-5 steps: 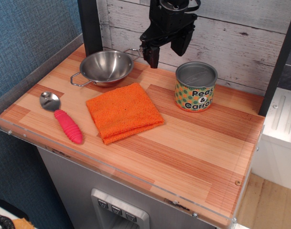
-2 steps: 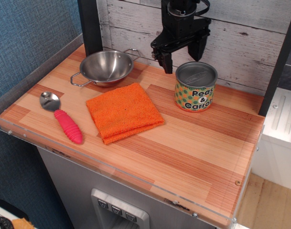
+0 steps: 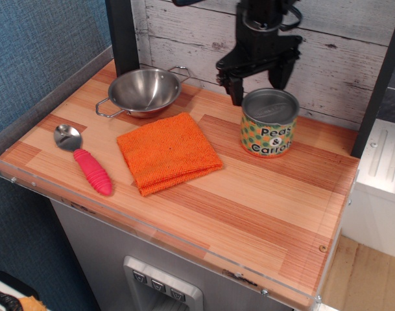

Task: Move the tin box bottom right side corner of the table

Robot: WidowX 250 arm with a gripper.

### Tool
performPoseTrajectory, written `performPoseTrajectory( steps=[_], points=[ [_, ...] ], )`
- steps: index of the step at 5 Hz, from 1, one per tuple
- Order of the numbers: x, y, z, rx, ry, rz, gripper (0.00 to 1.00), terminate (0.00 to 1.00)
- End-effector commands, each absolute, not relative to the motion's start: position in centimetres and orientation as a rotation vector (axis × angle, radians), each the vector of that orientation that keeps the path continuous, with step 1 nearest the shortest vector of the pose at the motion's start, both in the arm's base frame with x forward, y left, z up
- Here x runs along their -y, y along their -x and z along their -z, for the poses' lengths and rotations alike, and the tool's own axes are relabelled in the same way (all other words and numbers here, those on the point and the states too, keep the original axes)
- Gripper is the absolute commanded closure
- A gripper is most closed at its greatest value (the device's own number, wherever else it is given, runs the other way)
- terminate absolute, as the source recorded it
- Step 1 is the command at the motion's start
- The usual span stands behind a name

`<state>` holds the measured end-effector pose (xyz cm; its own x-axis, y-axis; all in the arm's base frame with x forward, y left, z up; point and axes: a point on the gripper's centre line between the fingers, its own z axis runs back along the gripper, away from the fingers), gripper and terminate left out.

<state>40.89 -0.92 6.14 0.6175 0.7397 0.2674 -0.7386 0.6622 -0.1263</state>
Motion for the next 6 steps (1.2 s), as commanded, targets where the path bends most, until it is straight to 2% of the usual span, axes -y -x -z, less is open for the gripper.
performPoseTrajectory(
  steps=[1, 3, 6],
  points=[
    [1.9, -40.0, -7.7, 0.337, -0.034, -0.731, 0.00, 0.00],
    [2.0, -37.6, -7.3, 0.175, 0.026, -0.443, 0.00, 0.00],
    [3.7, -33.5, -7.1, 0.167, 0.027, -0.392, 0.00, 0.00]
  ],
)
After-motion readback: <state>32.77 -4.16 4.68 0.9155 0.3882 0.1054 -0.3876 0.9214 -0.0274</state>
